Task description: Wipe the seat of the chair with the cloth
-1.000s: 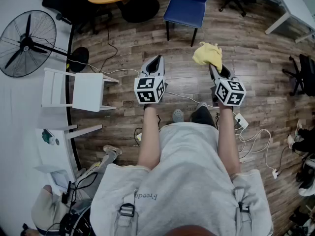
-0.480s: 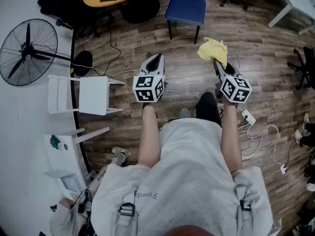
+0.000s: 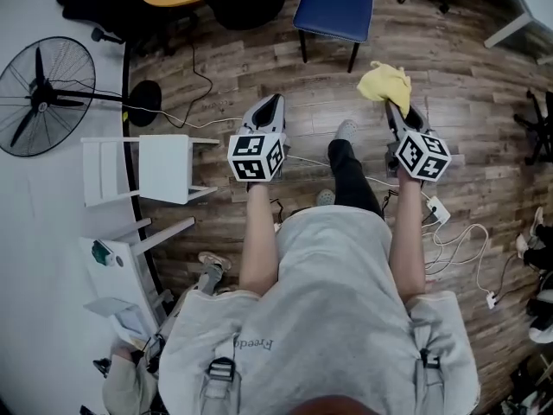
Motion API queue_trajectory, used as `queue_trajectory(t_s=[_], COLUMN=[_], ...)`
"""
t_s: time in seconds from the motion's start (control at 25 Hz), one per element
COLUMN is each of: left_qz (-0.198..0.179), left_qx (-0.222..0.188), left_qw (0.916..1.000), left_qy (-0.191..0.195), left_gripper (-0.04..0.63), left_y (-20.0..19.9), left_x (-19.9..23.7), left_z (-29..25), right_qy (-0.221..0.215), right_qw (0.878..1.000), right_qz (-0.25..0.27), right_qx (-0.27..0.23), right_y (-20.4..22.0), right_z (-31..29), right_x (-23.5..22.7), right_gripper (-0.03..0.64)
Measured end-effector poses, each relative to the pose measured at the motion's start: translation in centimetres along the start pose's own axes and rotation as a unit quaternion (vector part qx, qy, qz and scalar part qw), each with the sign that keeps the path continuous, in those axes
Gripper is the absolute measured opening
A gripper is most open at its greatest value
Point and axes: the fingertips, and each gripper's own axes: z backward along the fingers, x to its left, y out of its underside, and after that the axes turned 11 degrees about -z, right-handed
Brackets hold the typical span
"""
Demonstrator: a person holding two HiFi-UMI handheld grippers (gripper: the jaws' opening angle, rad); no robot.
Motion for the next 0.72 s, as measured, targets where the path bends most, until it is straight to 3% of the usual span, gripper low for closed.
queue_trajectory(t_s=[0.32,0.72], left_qz=[0.040,0.010], left_qx=[0.039,0.047], left_qw=[0.9983,0.9983], left_qy=[-0.014,-0.032], left_gripper=[0.028,0.028], left_y=[-2.1,-9.9], left_x=[7.7,13.3], left_z=[-8.8,-19.5], right_qy=[0.005,0.006], right_qw=[0.999,1.000], right_qz=[0.033,0.002], right_qx=[0.030,0.017], right_y=[-4.6,-13.3], right_z=[-11.2,-21.3], right_x=[-3.0,-7.4], right_gripper=[0.139,0.138])
